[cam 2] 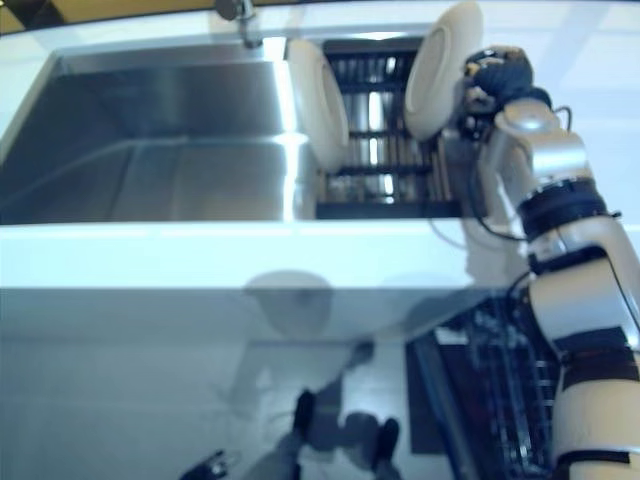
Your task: Take plates into dishwasher
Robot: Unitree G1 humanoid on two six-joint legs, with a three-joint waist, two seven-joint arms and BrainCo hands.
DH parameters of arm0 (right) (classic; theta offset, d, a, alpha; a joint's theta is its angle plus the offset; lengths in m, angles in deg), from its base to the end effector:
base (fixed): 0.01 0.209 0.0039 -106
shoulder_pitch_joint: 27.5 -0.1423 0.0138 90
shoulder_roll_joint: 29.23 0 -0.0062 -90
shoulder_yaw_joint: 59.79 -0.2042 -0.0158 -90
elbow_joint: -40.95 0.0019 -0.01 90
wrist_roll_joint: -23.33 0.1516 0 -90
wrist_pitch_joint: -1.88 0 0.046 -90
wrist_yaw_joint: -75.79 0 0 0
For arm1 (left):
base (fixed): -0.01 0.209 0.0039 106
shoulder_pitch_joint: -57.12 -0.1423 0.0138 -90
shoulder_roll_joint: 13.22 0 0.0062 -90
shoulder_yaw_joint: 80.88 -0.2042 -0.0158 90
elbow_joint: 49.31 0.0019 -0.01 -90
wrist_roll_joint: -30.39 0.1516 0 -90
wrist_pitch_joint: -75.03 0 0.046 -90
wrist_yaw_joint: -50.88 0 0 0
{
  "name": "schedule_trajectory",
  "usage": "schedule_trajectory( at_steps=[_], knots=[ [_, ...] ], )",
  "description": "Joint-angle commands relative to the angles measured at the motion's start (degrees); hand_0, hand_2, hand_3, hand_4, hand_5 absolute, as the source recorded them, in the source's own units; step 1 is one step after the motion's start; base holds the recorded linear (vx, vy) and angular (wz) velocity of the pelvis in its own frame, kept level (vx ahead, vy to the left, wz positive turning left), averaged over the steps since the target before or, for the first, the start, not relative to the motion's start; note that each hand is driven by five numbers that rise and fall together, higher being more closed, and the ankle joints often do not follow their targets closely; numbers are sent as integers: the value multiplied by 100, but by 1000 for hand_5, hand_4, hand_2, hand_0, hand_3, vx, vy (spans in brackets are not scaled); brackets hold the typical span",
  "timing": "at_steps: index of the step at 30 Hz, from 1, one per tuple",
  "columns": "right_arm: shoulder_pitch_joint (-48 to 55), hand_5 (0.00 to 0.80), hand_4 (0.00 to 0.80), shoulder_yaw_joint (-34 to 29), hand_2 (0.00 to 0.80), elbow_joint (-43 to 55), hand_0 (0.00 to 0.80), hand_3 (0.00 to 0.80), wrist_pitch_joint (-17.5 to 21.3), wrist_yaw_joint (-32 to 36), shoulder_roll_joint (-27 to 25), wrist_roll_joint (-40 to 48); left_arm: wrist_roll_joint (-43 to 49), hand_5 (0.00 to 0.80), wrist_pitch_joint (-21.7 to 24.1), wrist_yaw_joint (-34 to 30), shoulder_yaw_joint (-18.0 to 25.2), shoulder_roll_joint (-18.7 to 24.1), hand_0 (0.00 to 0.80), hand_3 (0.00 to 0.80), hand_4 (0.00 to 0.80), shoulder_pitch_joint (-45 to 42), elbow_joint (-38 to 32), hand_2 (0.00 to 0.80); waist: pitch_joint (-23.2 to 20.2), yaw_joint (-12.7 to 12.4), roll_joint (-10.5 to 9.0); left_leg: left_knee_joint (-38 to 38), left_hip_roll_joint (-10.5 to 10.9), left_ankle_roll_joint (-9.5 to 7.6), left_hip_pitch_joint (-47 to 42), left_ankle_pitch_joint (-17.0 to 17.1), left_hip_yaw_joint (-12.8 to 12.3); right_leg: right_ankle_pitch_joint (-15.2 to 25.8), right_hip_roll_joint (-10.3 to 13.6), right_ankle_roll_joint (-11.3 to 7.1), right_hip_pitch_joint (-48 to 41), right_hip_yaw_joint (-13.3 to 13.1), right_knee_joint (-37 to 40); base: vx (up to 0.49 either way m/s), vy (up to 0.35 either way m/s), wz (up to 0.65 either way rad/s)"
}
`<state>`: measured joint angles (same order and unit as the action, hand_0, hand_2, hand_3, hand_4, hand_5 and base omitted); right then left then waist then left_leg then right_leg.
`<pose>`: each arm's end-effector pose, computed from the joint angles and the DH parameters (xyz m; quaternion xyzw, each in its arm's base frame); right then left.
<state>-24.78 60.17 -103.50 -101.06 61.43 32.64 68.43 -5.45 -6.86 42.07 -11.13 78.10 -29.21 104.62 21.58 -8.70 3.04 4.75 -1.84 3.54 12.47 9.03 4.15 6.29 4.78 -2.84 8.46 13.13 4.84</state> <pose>0.3784 -0.2364 0.3601 -0.0535 -0.1445 -0.1476 0.9770 0.1233 0.2314 -0.1311 -0.0684 0.4413 0.0250 0.8944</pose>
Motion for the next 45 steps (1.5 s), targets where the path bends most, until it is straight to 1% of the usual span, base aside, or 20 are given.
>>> schedule_trajectory(
  at_steps=[1,8,18,20,25,26,37,45],
  knots=[
    [-452,800,800,438,800,43,800,800,287,-101,-181,-90,-152,0,96,-55,-228,105,0,0,0,-20,103,0,-49,-39,-319,25,177,2,-107,-141,-203,351,387,-340,147,-100,-44,0,0,0],
    [-449,800,800,488,800,-42,800,800,320,-166,-279,-107,-102,0,105,-34,-255,95,0,0,0,-81,124,0,-155,-39,-330,25,181,-8,-176,-162,-185,340,378,-339,75,-126,-24,0,0,0],
    [-390,800,800,375,800,-112,800,800,735,-131,-284,111,50,0,141,-83,-204,107,0,0,0,-120,226,0,-330,-50,-373,25,189,-19,-289,-217,-171,298,379,-341,-53,-120,-1,0,0,0],
    [-373,800,800,323,800,-73,800,800,763,-132,-287,136,114,0,116,-58,-206,103,0,0,0,-143,208,0,-395,-53,-397,25,190,-21,-329,-234,-167,283,376,-338,-97,-120,3,35,-8,0],
    [-391,800,800,311,800,32,800,800,769,-138,-332,154,217,0,58,-4,-193,107,0,0,0,-167,223,0,-551,-34,-470,25,187,-33,-447,-274,-165,255,361,-335,-200,-138,3,50,-8,1],
    [-368,800,800,298,800,86,800,800,773,-148,-347,205,268,0,49,15,-181,102,0,0,0,-191,257,0,-629,-25,-510,25,179,-36,-521,-298,-174,239,351,-331,-274,-156,8,65,-10,0],
    [-239,800,800,248,800,174,800,800,619,-53,-452,364,561,0,-8,121,-142,67,0,0,0,-363,448,0,-1052,-1,-741,25,134,-46,-887,-434,-257,150,310,-319,-615,-223,16,85,-9,1],
    [-229,800,800,246,800,99,800,800,616,-22,-434,451,616,0,49,112,-128,52,0,0,0,-411,596,0,-1161,7,-786,25,135,-53,-960,-475,-259,111,296,-312,-684,-250,16,16,-1,0]
  ],
)
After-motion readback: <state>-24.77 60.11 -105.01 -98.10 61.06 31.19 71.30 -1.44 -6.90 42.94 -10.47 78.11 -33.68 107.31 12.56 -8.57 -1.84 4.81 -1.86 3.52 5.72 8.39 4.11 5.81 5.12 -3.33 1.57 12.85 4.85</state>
